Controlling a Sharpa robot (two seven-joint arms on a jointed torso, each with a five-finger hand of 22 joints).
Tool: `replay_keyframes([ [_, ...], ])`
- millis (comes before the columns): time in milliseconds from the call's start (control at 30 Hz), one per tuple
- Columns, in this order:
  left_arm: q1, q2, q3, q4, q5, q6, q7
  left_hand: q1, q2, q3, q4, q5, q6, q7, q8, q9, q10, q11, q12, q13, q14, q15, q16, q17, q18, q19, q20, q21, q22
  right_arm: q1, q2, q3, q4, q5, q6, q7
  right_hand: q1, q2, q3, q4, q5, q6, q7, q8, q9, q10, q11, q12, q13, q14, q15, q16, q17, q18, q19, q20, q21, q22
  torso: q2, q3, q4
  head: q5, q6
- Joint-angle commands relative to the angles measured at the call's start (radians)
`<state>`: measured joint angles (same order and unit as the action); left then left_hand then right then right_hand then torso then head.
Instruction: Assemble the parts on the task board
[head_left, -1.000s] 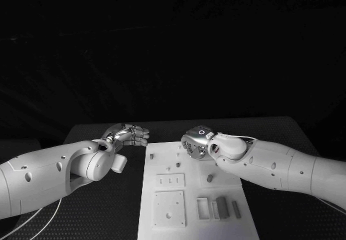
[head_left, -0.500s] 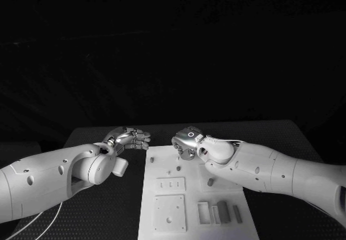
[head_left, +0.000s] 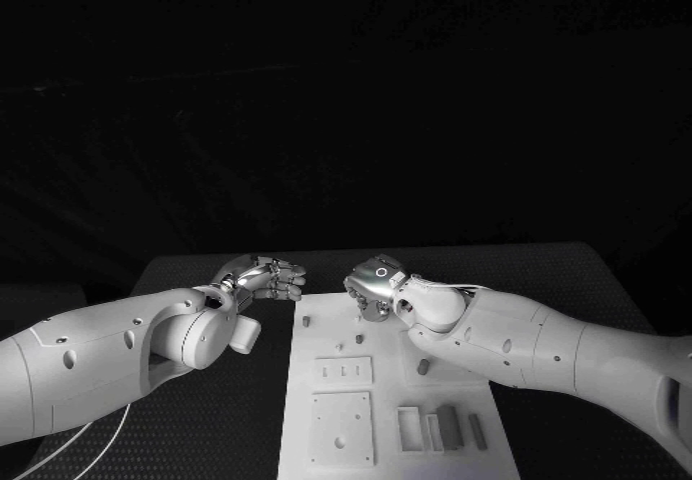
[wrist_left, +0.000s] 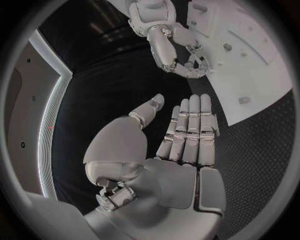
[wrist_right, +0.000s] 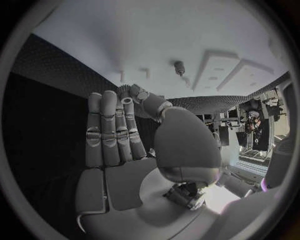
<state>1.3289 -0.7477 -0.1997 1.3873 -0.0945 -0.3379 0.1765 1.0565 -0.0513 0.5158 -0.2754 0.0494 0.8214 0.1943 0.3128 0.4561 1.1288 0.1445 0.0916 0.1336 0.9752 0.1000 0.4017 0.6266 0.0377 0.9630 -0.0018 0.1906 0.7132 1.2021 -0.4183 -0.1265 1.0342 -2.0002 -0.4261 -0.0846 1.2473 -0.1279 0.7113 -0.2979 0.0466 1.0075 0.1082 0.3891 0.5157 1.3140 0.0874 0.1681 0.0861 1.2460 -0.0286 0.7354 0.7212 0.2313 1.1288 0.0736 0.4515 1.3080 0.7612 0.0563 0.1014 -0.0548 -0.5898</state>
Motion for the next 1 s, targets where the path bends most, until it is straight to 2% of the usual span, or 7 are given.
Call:
replay_keyframes([
  [33, 0.001, 0.000, 0.001, 0.001, 0.003, 0.016, 0.005, -0.005, -0.006, -0.003, 0.002, 0.003, -0.005, 0.001, -0.006, -0.001, -0.004, 0.000, -0.005, -0.002, -0.004, 0.001, -0.005, 0.002, 0.004, -0.005, 0.002, -0.007, 0.001, 0.000, 0.003, 0.000, -0.001, -0.021, -0.004, 0.008, 0.019, 0.012, 0.022, 0.004, 0.004, 0.005, 0.000, -0.003, 0.002, 0.050, -0.040, 0.003, 0.061, 0.019, -0.023, 0.005, 0.001, 0.031, -0.002, -0.008, 0.007, 0.026, 0.000, 0.0008, -0.0015, 0.005, -0.003],
  [300, 0.001, 0.001, 0.001, 0.001, 0.003, 0.017, 0.004, -0.006, -0.007, -0.003, 0.002, 0.003, -0.006, 0.001, -0.007, -0.001, -0.004, 0.000, -0.006, -0.002, -0.004, 0.001, -0.006, 0.002, 0.004, -0.005, 0.002, -0.007, 0.002, 0.000, 0.010, 0.000, -0.013, -0.013, 0.004, 0.015, 0.018, 0.012, 0.022, 0.004, 0.004, 0.005, 0.000, -0.003, 0.002, 0.050, -0.040, 0.003, 0.061, 0.019, -0.023, 0.006, 0.001, 0.031, -0.002, -0.008, 0.008, 0.026, 0.001, 0.0006, -0.0025, 0.007, -0.004],
  [533, 0.001, 0.003, 0.002, 0.001, 0.003, 0.017, 0.004, -0.006, -0.007, -0.003, 0.002, 0.003, -0.006, 0.001, -0.007, -0.001, -0.004, 0.000, -0.007, -0.002, -0.004, 0.001, -0.007, 0.003, 0.004, -0.006, 0.002, -0.007, 0.002, -0.004, 0.025, 0.000, -0.033, -0.011, 0.006, 0.021, 0.018, 0.012, 0.023, 0.004, 0.004, 0.005, 0.000, -0.003, 0.002, 0.050, -0.040, 0.002, 0.061, 0.018, -0.023, 0.006, 0.002, 0.031, -0.003, -0.008, 0.010, 0.026, 0.001, 0.0022, -0.0021, 0.010, -0.007],
  [733, 0.002, 0.004, 0.002, 0.002, 0.003, 0.018, 0.005, -0.006, -0.008, -0.003, 0.002, 0.003, -0.006, 0.002, -0.007, -0.002, -0.004, 0.000, -0.007, -0.002, -0.004, 0.001, -0.007, 0.003, 0.004, -0.006, 0.002, -0.008, 0.002, -0.009, 0.034, -0.001, -0.053, -0.008, 0.014, 0.025, 0.018, 0.012, 0.023, 0.004, 0.004, 0.005, 0.000, -0.004, 0.002, 0.050, -0.040, 0.002, 0.061, 0.018, -0.023, 0.006, 0.002, 0.031, -0.003, -0.008, 0.010, 0.026, 0.002, 0.0012, -0.0019, 0.009, -0.010],
  [1000, 0.001, 0.011, 0.002, -0.005, 0.003, 0.017, 0.004, -0.006, -0.008, -0.003, 0.002, 0.003, -0.007, 0.002, -0.007, -0.002, -0.004, 0.000, -0.008, -0.002, -0.004, 0.001, -0.008, 0.004, 0.004, -0.006, 0.003, -0.008, 0.002, -0.009, 0.037, -0.001, -0.055, 0.009, 0.039, 0.040, 0.017, 0.013, 0.024, 0.004, 0.004, 0.005, 0.000, -0.005, 0.002, 0.050, -0.040, 0.001, 0.062, 0.018, -0.022, 0.006, 0.002, 0.031, -0.004, -0.008, 0.012, 0.026, 0.003, 0.0002, -0.0042, 0.010, -0.014],
])
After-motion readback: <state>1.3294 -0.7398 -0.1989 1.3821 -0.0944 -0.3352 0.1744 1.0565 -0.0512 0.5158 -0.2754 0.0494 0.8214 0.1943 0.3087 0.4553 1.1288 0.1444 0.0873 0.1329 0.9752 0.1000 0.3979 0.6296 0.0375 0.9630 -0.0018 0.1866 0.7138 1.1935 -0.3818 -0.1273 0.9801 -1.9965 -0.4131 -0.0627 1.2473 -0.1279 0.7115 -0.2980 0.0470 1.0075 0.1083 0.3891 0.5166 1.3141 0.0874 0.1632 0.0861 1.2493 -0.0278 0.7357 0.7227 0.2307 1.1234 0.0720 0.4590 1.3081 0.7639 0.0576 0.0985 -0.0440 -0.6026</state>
